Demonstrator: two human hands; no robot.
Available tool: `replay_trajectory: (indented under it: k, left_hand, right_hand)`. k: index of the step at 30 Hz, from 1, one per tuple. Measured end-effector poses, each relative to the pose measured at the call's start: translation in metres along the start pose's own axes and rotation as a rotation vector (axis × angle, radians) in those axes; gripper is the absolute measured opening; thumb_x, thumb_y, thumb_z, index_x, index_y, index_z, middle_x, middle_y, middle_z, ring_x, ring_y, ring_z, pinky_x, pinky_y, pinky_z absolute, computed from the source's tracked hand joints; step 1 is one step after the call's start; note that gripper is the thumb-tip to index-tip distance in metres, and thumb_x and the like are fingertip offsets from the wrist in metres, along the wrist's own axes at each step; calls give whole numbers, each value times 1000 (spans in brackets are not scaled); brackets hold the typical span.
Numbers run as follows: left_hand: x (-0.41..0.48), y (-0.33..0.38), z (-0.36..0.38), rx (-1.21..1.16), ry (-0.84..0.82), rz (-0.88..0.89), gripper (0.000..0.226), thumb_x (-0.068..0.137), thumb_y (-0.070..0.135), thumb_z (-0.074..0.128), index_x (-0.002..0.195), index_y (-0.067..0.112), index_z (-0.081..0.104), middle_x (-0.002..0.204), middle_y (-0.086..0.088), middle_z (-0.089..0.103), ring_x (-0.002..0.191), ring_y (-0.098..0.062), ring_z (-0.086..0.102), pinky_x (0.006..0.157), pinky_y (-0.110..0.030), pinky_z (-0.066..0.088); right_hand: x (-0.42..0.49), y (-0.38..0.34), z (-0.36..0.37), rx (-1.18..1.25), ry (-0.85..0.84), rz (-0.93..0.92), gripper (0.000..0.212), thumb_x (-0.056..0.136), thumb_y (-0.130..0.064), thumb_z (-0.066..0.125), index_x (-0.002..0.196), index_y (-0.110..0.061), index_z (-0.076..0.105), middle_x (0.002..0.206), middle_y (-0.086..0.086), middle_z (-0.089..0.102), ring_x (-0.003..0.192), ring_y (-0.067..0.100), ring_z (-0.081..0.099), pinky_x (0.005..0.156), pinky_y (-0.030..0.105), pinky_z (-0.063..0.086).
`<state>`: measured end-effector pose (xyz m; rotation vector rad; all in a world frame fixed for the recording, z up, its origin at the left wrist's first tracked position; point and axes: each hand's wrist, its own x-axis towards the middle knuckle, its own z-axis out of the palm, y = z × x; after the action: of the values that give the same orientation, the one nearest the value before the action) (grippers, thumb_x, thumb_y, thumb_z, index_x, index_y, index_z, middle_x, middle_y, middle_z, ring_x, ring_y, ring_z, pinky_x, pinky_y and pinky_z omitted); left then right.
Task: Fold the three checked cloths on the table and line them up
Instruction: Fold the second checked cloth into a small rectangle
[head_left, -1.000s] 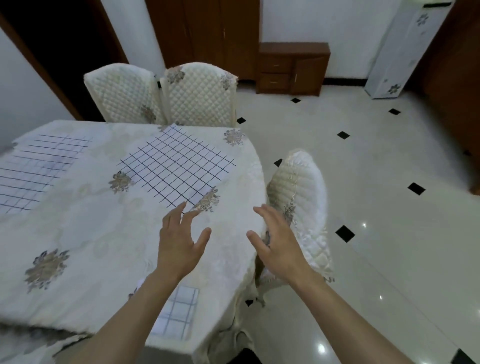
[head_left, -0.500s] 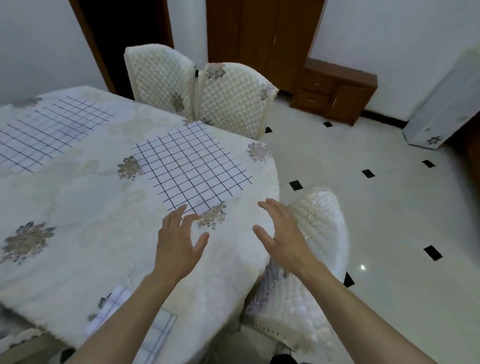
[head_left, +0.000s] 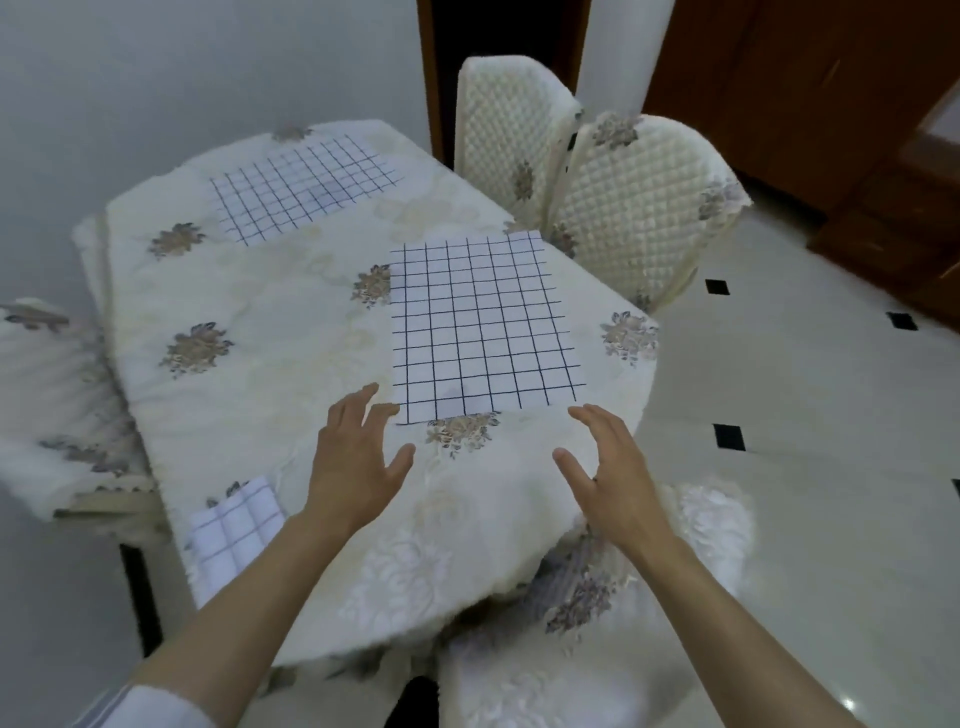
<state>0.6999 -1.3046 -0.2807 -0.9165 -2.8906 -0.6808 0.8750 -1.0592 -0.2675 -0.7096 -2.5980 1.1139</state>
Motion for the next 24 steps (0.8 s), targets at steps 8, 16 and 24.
replay_trajectory:
  k: [8, 16, 24]
  left_hand:
    - [27, -20, 22, 2, -33, -98, 46, 82, 29, 74, 123, 16, 59, 149, -7, 42, 138, -29, 32, 103, -51, 41]
    - [55, -52, 79, 58, -203, -138, 49, 83, 30, 71, 127, 15, 58, 152, -9, 39, 140, -31, 29, 105, -49, 36]
    - [77, -72, 102, 228, -326, -36, 82, 53, 16, 86, 130, 14, 56, 145, -19, 45, 125, -42, 44, 85, -55, 48]
  right_hand:
    - [31, 4, 0, -84, -92, -48, 53, 95, -41, 56, 144, -31, 39, 155, -7, 31, 144, 10, 23, 117, 40, 26]
    - [52, 34, 1, -158, -59, 56, 51, 94, -38, 59, 142, -30, 42, 153, -6, 34, 142, 11, 28, 117, 37, 26]
    - [102, 67, 40, -187, -194, 19, 51, 94, -36, 59, 141, -25, 44, 154, -2, 33, 144, 14, 24, 117, 36, 21]
